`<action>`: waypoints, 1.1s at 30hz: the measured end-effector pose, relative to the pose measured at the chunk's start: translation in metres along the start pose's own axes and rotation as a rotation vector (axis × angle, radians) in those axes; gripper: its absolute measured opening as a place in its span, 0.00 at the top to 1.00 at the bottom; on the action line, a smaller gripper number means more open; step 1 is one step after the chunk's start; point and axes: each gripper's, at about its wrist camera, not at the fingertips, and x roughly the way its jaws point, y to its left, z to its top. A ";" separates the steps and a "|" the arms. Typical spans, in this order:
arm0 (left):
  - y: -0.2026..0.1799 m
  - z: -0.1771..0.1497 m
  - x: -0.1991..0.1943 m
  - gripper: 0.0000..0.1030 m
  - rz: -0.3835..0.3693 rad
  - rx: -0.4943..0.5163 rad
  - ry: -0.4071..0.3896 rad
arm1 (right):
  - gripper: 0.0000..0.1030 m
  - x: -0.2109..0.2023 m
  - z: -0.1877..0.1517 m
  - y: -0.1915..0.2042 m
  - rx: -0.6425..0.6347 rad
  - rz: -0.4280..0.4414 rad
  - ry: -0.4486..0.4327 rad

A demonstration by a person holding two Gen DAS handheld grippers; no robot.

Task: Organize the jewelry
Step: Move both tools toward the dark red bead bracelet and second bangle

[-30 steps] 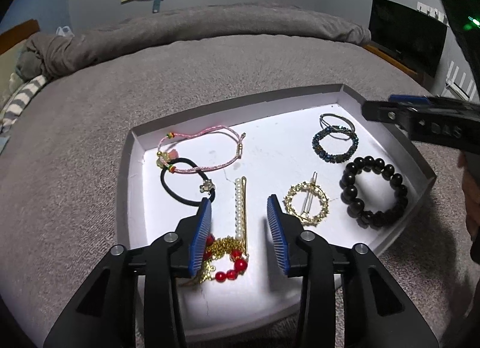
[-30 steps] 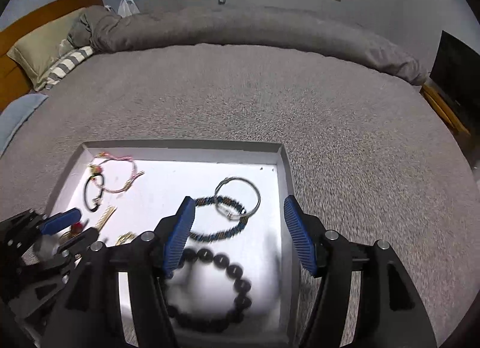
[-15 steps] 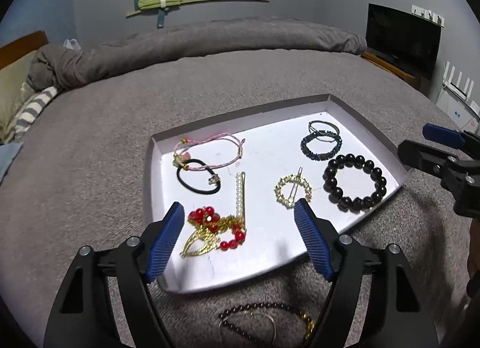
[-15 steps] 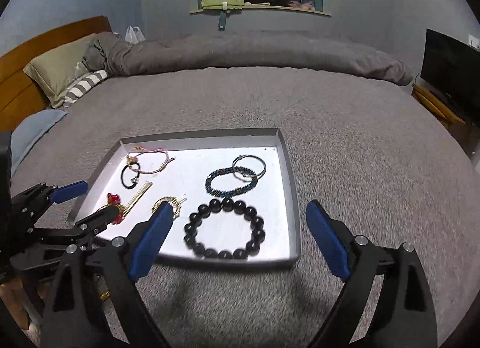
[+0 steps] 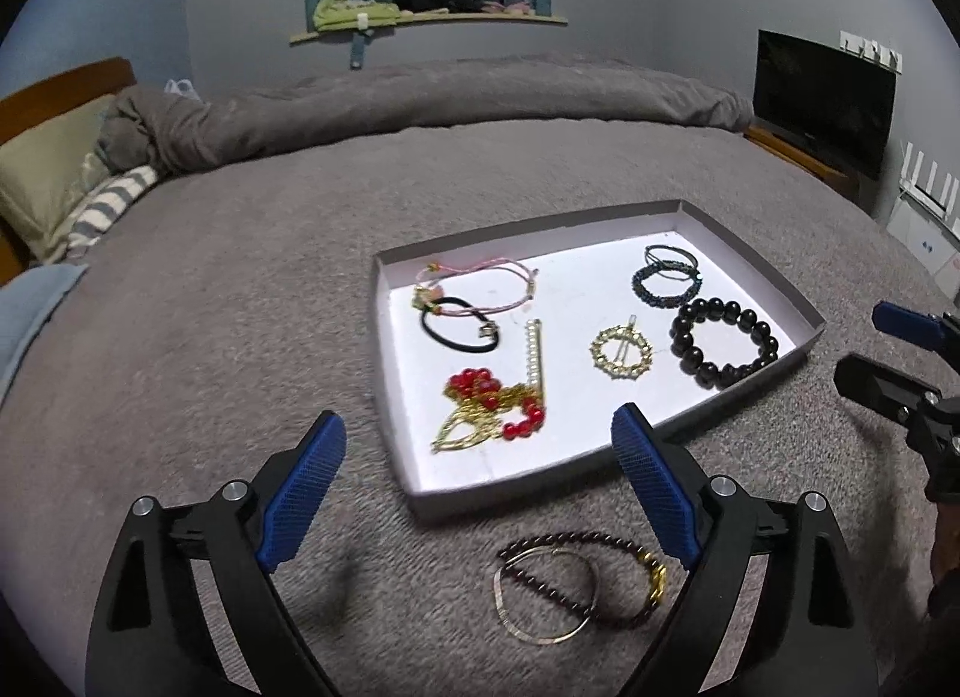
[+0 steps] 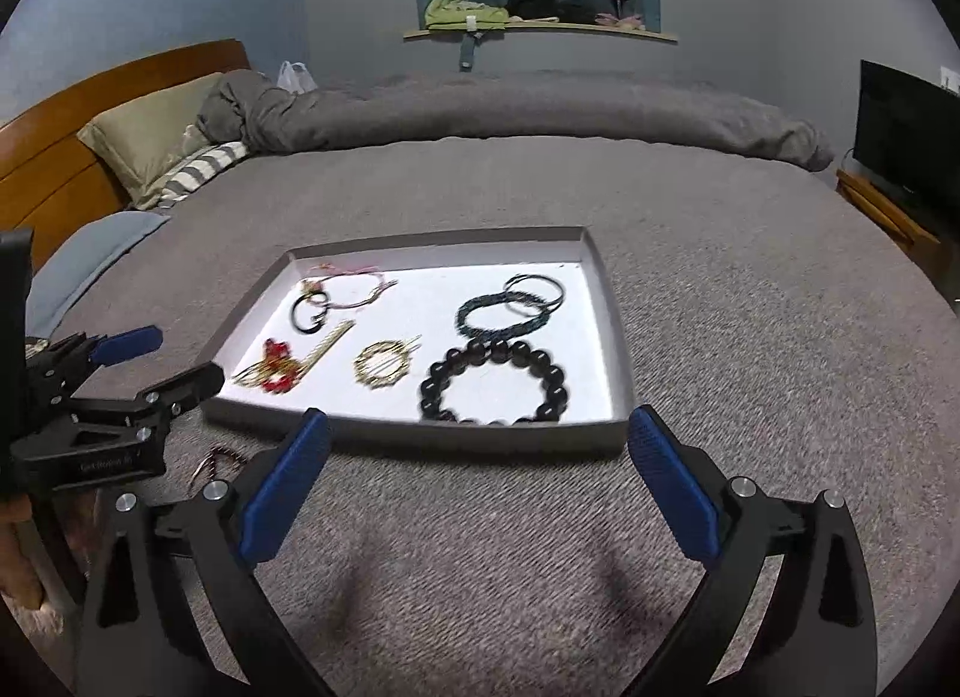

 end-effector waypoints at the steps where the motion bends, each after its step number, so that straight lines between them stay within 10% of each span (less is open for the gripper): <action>1: 0.001 -0.002 -0.003 0.11 0.011 0.003 -0.007 | 0.05 0.000 -0.003 0.003 -0.008 0.009 0.004; 16: 0.032 -0.059 -0.011 0.10 0.007 0.019 0.081 | 0.06 0.021 -0.035 0.059 -0.147 0.127 0.097; 26: 0.034 -0.062 -0.006 0.10 -0.021 0.028 0.090 | 0.52 0.033 -0.043 0.076 -0.083 0.249 0.160; 33: 0.033 -0.063 -0.005 0.10 -0.030 0.031 0.093 | 0.61 0.042 -0.047 0.088 -0.075 0.271 0.195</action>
